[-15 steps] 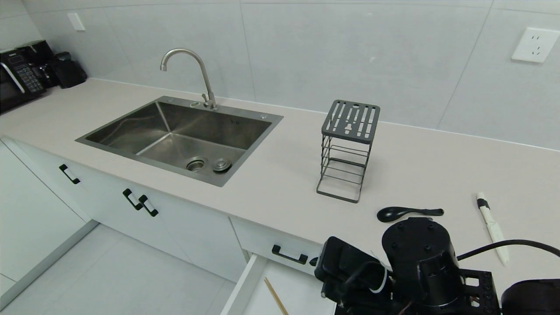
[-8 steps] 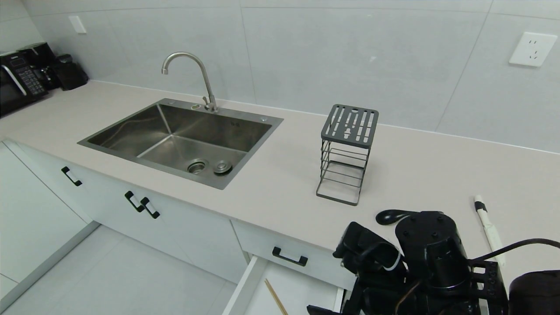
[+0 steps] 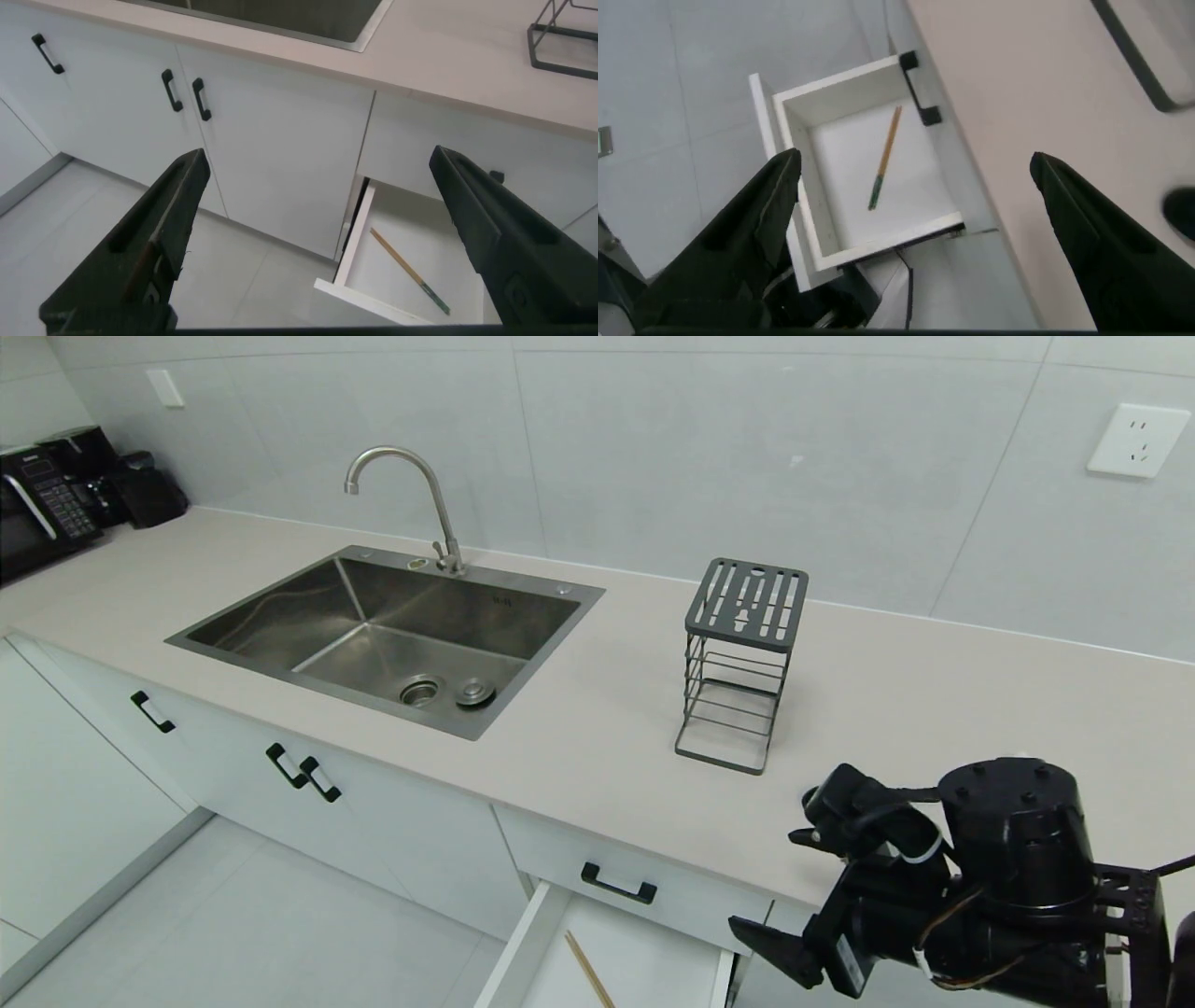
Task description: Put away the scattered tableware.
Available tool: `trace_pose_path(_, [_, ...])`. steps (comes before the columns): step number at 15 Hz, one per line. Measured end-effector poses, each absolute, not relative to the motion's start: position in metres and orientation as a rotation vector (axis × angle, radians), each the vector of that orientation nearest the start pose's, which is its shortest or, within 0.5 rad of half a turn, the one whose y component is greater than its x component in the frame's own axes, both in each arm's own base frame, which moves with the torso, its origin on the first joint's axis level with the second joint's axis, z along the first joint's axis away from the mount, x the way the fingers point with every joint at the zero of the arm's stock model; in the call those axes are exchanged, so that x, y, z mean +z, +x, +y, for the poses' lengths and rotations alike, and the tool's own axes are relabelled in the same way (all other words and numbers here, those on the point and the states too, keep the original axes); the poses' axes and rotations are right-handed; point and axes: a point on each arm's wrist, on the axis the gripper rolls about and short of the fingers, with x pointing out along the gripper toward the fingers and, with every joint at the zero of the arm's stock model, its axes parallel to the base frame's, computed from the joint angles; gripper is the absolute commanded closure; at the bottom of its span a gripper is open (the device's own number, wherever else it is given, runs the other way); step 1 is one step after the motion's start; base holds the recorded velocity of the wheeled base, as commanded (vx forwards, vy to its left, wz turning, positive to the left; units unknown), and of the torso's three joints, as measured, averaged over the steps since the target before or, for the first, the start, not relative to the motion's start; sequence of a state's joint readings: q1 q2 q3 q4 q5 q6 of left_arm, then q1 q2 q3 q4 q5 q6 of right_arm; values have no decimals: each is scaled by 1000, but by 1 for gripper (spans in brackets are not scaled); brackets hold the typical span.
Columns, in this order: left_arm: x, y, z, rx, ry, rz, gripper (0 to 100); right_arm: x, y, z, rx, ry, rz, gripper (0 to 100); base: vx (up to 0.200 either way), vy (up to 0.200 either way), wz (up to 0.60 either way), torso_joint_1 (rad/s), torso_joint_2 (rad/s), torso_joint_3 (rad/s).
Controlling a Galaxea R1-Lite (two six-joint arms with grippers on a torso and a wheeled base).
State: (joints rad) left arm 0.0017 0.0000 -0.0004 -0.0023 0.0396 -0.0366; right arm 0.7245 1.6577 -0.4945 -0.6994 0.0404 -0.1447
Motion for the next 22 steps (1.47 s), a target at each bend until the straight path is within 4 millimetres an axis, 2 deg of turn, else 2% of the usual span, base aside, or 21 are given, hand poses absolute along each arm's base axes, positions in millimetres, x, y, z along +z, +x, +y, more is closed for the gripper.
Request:
trace_pose_path(3, [76, -23, 1, 40, -37, -4, 0, 125, 192, 148, 714, -280, 393, 0, 0, 0, 0, 0, 0, 0])
trace_pose_path(6, [76, -23, 1, 40, -37, -4, 0, 129, 194, 135, 671, -286, 375, 0, 0, 0, 0, 0, 0, 0])
trace_pose_path(9, [76, -23, 1, 41, -38, -4, 0, 130, 205, 116, 597, -341, 362, 0, 0, 0, 0, 0, 0, 0])
trace_pose_path(15, [76, -23, 1, 41, -37, -4, 0, 115, 227, 72, 440, -392, 435, 0, 0, 0, 0, 0, 0, 0])
trace_pose_path(19, [76, -23, 1, 40, -37, -4, 0, 106, 241, 61, 397, -378, 478, 0, 0, 0, 0, 0, 0, 0])
trace_pose_path(22, [76, -23, 1, 41, -37, -4, 0, 106, 262, 57, 466, -336, 449, 0, 0, 0, 0, 0, 0, 0])
